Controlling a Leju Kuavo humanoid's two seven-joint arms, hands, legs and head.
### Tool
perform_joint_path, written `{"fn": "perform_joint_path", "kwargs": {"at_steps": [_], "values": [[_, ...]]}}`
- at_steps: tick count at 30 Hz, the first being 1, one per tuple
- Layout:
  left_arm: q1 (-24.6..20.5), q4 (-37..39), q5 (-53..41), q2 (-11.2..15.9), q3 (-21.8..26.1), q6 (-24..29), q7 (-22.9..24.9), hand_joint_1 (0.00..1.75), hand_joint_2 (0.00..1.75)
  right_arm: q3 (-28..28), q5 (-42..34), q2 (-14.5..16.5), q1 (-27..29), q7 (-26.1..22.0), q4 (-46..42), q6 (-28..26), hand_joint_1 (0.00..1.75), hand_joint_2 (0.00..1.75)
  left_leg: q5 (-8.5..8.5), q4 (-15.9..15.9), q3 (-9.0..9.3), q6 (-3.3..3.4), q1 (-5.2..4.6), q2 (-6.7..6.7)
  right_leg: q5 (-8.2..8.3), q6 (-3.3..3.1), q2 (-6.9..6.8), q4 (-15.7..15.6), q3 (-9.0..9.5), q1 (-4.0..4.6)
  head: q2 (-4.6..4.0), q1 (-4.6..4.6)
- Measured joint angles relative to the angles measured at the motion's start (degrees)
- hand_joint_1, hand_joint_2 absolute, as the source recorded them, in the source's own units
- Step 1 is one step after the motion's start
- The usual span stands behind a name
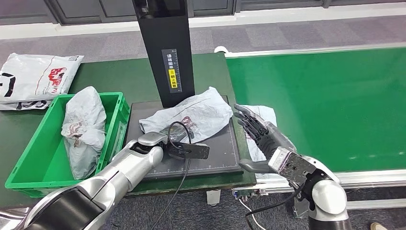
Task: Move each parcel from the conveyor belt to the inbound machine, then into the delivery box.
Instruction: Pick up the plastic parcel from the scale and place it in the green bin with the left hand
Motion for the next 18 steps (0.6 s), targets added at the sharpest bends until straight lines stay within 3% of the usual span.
{"fn": "perform_joint_path", "kwargs": {"at_steps": [9, 16, 18], "values": [[-0.05, -0.04, 0.18, -0.09, 0.0, 1.66, -0.19, 1.75, 1.75, 0.0, 0.16, 0.0, 0.5, 0.64, -0.03, -0.01, 0.0, 1.75, -0.11, 0.01, 0.23, -0.04, 0.0, 0.0, -0.17, 0.04, 0.01, -0.01, 0.21, -0.02, 0.0, 0.0], [-0.05, -0.97, 2.33, -0.08, 0.05, 6.37, -1.56, 1.75, 1.75, -0.01, 0.58, 0.0, 1.53, 0.81, -0.74, -0.01, 0.0, 1.75, 0.08, 0.08, 0.56, -0.25, -0.01, 0.01, -0.12, 0.01, 0.01, 0.01, 0.02, -0.01, 0.0, 0.0], [0.09, -1.87, 3.68, 0.04, 0.3, 7.76, -2.4, 0.87, 1.75, -0.07, 0.89, 0.0, 2.09, 0.96, -1.48, -0.01, 0.0, 1.75, 0.13, 0.11, 0.43, -0.27, -0.01, 0.01, -0.07, 0.0, 0.02, 0.02, -0.15, 0.01, 0.0, 0.0]]}}
